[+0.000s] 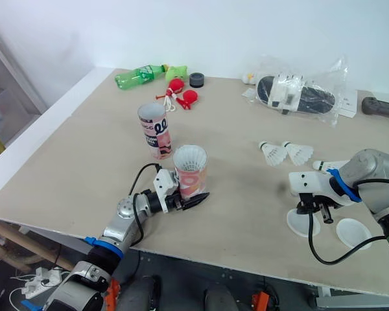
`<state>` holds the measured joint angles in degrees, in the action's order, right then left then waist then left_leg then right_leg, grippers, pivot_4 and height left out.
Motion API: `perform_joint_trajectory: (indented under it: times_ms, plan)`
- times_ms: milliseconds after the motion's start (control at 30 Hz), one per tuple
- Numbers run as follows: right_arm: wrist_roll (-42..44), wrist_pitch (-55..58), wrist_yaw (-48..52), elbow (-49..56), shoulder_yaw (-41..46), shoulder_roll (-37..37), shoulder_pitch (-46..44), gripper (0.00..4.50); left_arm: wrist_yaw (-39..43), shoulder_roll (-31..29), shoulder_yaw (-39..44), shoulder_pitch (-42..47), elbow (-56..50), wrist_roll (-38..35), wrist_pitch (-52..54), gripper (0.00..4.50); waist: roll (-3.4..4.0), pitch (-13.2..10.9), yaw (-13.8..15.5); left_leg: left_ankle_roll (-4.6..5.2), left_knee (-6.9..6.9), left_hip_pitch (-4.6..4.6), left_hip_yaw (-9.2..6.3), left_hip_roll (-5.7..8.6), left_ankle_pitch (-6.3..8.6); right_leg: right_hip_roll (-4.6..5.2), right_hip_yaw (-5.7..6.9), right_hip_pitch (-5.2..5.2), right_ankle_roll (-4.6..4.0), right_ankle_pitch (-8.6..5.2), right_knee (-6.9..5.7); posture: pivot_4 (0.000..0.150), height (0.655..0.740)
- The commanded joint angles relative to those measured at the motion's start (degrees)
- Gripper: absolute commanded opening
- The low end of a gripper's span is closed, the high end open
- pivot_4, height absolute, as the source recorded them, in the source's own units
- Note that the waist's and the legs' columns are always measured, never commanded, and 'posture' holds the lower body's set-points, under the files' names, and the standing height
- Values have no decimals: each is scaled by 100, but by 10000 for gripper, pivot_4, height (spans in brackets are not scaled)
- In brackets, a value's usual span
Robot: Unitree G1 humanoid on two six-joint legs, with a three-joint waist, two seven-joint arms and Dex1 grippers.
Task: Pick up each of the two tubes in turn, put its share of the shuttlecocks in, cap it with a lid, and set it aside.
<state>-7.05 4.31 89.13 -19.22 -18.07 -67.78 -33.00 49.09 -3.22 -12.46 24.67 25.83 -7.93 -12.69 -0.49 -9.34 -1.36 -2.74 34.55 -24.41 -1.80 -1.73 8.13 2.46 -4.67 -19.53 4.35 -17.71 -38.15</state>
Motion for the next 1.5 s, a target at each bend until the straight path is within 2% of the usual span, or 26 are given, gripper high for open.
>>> perform_joint_trajectory:
  times_ms: [33,100,133,200,300,400,500,867,1000,1300,1500]
  plan:
    - [645,143,337,505,-205,-229,-776,390,45,-55,-24,-95,286,33,43,33037,12,0,-2,0,0,0,1,0,0,1,-1,-1,1,1,0,1500,7400]
    - [1329,502,337,876,-333,-192,-1638,390,50,-63,-19,-64,320,45,35,33037,42,-14,-33,0,1,0,2,2,0,1,-4,-1,3,1,0,1500,7400]
    - [1574,627,337,971,-411,-160,-1972,390,54,-64,-14,-52,333,46,34,33037,100,-31,-79,0,2,0,7,2,0,1,-13,-8,9,3,0,1500,7400]
    - [2057,898,337,1023,-642,25,-2773,390,66,-72,3,-24,365,47,29,33037,91,-32,-80,1,-9,-5,-4,19,-1,-4,-38,-34,39,7,-2,1500,7400]
    - [2382,1076,337,914,-879,349,-3599,390,80,-84,18,7,421,60,14,33037,67,-17,-72,0,-9,-5,-28,6,-2,-24,-26,-36,27,6,-1,1500,7400]
    - [2653,1226,337,649,-1078,1179,-4715,390,122,-106,-24,53,492,121,33,33037,68,-12,-83,0,-6,-6,-16,7,-2,-14,-28,-55,21,7,-1,1500,7400]
    - [2670,1173,337,379,-1312,1706,-5280,390,152,-125,-48,80,519,133,86,33037,65,-14,-60,4,-5,-35,-24,9,-5,-19,-28,-71,-4,31,-6,1500,7400]
    - [2911,725,337,131,-2202,2182,-5772,390,100,-140,-68,89,523,131,130,33037,57,-11,-10,5,-5,-58,-39,4,-6,-28,-15,-89,-16,30,-10,1500,7400]
    - [2556,403,337,-169,-2480,2425,-5738,390,76,-113,-82,61,521,137,121,33037,57,-11,-11,5,-4,-58,-40,4,-6,-28,-16,-89,-15,30,-9,1500,7400]
    - [2106,-74,337,-510,-2781,2516,-5670,390,20,-80,-80,22,503,137,118,33037,58,-11,-5,5,-4,-62,-51,6,-7,-30,-12,-89,-16,30,-11,1500,7400]
    - [2227,-59,337,-467,-2814,2499,-5742,390,26,-80,-88,13,490,144,120,33037,58,-11,-5,5,-4,-61,-54,6,-7,-31,-11,-88,-17,30,-11,1500,7400]
